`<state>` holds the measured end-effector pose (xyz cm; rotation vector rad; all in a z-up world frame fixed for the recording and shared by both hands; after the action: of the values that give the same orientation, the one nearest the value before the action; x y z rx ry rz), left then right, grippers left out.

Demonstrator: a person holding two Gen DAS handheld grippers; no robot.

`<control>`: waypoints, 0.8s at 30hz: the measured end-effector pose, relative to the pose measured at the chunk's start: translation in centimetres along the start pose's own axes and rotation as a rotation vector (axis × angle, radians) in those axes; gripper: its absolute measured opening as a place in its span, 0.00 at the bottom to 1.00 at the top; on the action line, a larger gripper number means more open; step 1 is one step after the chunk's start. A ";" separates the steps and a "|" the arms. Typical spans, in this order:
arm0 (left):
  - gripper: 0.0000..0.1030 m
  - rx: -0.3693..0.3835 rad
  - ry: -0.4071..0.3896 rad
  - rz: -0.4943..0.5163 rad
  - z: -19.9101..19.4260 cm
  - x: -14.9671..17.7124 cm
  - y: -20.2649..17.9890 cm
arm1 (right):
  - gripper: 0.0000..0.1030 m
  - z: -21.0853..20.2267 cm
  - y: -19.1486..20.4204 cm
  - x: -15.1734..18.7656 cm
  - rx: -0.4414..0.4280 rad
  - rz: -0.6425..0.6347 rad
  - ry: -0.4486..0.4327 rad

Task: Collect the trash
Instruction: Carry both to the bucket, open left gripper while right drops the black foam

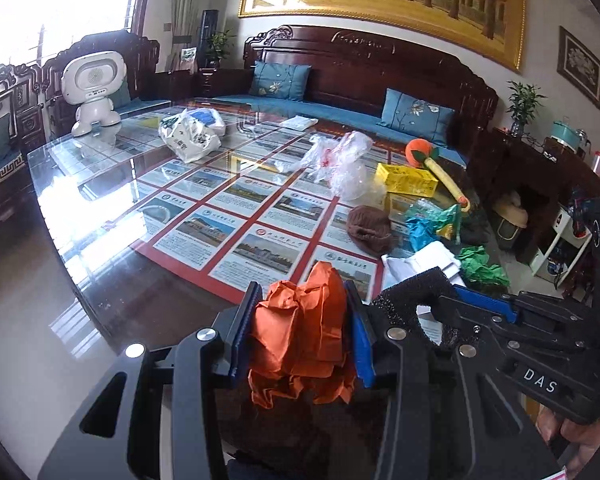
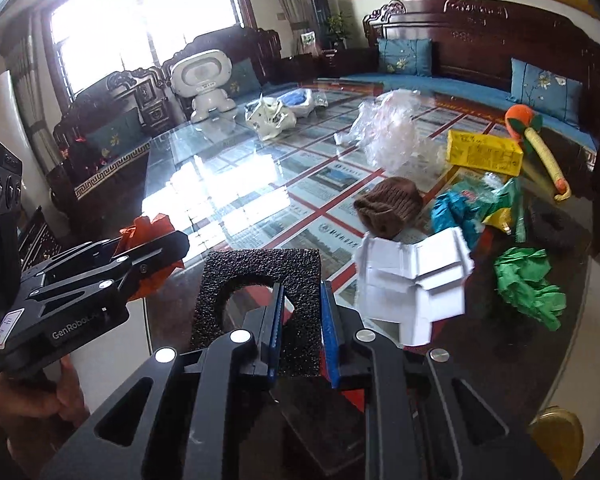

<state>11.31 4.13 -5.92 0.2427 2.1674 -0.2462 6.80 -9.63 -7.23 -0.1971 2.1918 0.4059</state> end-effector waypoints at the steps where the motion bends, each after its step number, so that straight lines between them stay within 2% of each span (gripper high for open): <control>1: 0.41 0.025 0.004 0.009 0.0 0.0 -0.9 | 0.17 -0.7 -0.7 0.0 0.018 0.003 -0.010; 9: 0.41 0.193 0.041 0.112 1.1 -0.1 -12.0 | 0.17 -7.7 -9.6 2.5 0.156 0.126 -0.089; 16: 0.41 0.332 0.094 0.217 2.6 0.8 -22.9 | 0.17 -14.4 -18.8 6.8 0.303 0.259 -0.137; 19: 0.41 0.404 0.151 0.247 4.0 2.4 -28.1 | 0.17 -17.0 -23.0 9.7 0.383 0.333 -0.140; 24: 0.41 0.503 0.292 0.308 7.2 6.9 -36.0 | 0.17 -19.9 -28.4 14.4 0.487 0.441 -0.117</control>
<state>3.57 -31.85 -12.54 0.9389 2.2802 -0.6074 -8.72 -43.25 -13.66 0.5684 2.1386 0.1057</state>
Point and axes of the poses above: each gripper's, at about its wrist camera, not at the fingertips, and z roughly the way its jaws point, y to its left, x to its underside, the point moved 6 cm from there along z, roughly the way its jaws point, and after that the axes turned 3 degrees about z, right-handed, at the moved point
